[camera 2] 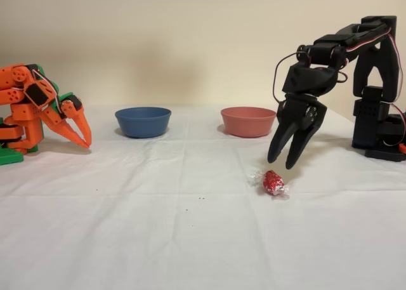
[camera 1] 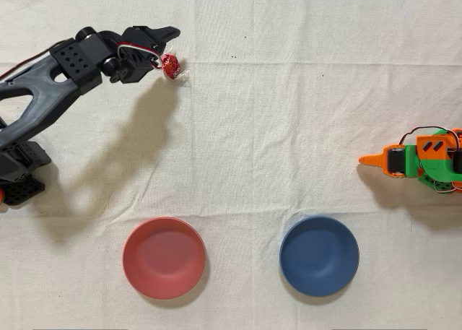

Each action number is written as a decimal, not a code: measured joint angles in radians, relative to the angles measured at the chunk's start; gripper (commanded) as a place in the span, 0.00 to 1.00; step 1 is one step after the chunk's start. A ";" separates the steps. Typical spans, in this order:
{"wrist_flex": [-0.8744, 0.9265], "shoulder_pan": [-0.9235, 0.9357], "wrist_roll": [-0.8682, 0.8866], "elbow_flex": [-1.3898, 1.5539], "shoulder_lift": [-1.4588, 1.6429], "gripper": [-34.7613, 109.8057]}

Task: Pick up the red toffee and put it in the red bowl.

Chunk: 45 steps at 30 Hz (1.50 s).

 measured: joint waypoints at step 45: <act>-0.261 0.058 -0.026 0.138 -0.087 0.35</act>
